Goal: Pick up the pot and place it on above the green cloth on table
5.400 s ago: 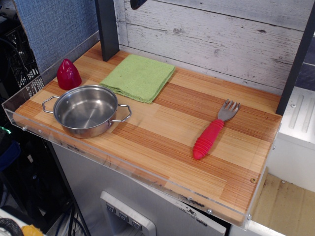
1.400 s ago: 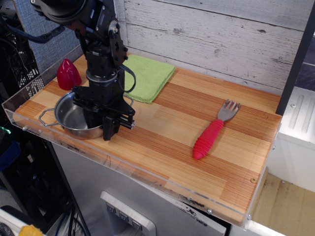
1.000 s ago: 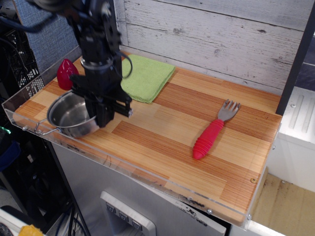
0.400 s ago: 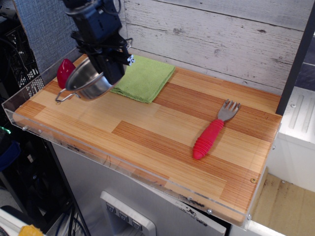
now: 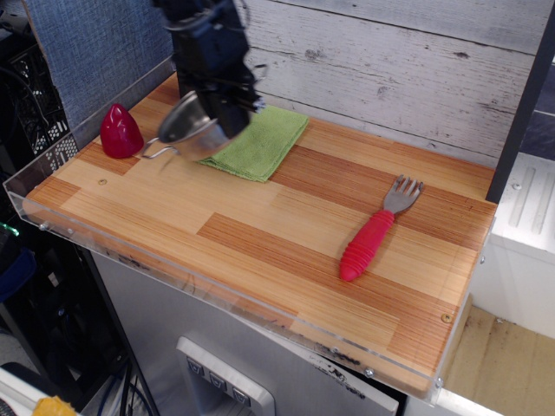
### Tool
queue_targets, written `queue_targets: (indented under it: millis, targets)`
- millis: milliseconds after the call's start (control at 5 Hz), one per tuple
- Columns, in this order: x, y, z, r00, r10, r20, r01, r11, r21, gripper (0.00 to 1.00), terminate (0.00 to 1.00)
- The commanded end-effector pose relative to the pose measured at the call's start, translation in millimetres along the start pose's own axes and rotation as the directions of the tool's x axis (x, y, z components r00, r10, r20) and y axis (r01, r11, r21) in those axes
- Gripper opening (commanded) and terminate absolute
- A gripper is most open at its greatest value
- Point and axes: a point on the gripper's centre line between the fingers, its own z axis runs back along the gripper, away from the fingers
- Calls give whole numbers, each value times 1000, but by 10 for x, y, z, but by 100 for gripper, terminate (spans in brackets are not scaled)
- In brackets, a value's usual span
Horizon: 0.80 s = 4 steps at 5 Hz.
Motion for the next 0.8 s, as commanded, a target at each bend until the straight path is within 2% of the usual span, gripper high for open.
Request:
queue_targets:
  millis: [0,200,400,600]
  targets:
    - [495,2,147,995,-51,85,47,998,50,0,0]
    - [401,0,-24,999,-25,34,24,999,32,0,0]
    - [150,-13,-205,999,2,-55,-1,1000,23,0,0]
    - [-29,6,-232,993,9,-117,-6,1000,29,0,0]
